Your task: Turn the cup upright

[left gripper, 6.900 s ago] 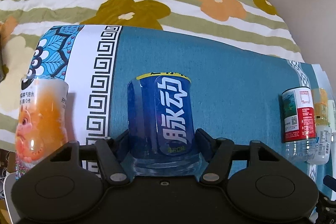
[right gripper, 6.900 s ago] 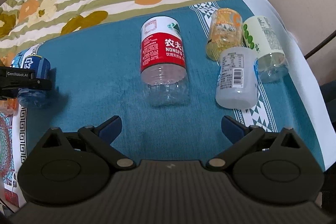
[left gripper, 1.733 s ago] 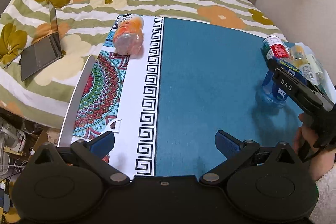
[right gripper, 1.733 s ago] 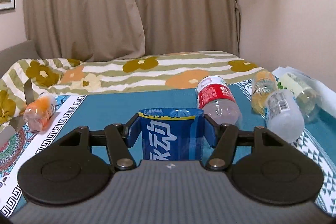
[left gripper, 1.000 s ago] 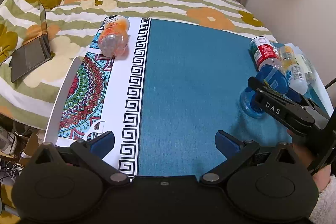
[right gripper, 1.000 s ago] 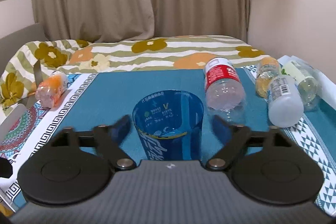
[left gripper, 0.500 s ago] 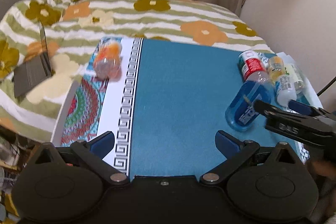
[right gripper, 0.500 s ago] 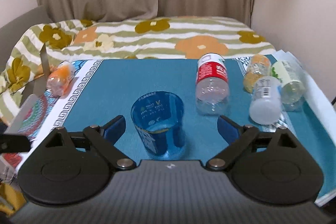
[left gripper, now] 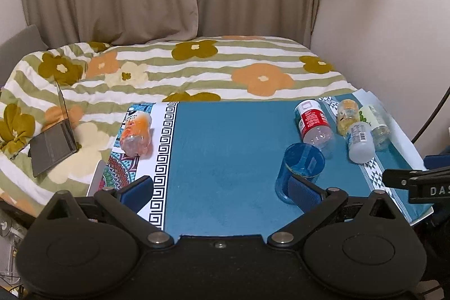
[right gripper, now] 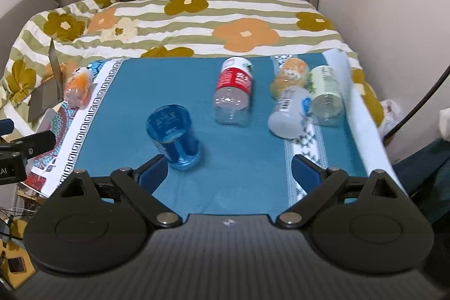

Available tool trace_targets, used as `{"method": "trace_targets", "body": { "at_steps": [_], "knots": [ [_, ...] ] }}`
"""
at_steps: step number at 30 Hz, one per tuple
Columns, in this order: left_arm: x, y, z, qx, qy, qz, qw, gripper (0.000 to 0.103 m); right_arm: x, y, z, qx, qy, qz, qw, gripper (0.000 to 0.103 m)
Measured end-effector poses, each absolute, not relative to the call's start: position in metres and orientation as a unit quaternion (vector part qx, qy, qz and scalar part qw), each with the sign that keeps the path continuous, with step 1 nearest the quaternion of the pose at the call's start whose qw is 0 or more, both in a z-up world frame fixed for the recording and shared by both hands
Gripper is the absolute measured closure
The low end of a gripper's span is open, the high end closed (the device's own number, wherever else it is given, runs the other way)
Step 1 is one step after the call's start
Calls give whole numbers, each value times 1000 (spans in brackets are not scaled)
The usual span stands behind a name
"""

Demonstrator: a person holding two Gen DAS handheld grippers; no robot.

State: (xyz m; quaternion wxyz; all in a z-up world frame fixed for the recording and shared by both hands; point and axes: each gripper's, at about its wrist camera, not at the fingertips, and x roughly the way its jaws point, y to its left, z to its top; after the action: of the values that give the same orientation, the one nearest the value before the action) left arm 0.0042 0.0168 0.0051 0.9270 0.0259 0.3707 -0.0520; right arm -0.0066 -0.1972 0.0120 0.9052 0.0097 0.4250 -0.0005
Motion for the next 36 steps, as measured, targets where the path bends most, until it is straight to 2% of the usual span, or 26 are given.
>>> {"method": "trace_targets", "body": {
  "at_steps": [36],
  "knots": [
    [-9,-13,10,38,352,-48,934,0,-19,-234,9,30,433,-10,901,0]
  ]
}}
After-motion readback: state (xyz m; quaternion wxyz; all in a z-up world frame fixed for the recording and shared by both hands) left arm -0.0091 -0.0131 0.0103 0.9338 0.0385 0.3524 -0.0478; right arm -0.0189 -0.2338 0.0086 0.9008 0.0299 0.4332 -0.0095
